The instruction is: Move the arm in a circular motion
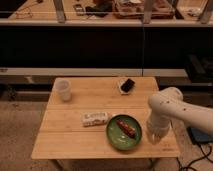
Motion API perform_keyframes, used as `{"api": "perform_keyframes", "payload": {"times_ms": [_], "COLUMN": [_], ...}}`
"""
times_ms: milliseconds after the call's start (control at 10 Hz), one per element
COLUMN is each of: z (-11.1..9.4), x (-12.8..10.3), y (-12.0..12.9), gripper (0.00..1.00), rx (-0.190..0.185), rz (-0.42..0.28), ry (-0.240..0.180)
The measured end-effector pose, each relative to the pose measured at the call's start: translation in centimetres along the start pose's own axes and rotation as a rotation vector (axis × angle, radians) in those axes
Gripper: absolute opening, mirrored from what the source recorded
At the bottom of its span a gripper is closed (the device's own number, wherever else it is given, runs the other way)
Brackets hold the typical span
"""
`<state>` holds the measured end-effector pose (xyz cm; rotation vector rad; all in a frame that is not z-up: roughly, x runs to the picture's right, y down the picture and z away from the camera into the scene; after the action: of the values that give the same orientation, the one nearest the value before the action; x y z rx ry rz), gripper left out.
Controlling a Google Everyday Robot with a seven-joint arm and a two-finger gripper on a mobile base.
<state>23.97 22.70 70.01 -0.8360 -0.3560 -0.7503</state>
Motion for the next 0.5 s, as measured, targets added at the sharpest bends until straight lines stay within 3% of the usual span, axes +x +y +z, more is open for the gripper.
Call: {"api": "perform_keyframes", "payload": {"times_ms": [100,200,400,500], "z": [-1.2,-2.9,-5.9,-7.6], "x": [3.7,6.2,6.5,4.6], "y": [-2.4,-6.5,-16.1,-22.3], "gripper": [0.00,0.00,0.00,0.00], "rx": [0.013,0.037,0.094,0.134], "rz": [0.071,0.106,0.083,0.025], "ry": [0.009,0.019,0.019,0.013]}}
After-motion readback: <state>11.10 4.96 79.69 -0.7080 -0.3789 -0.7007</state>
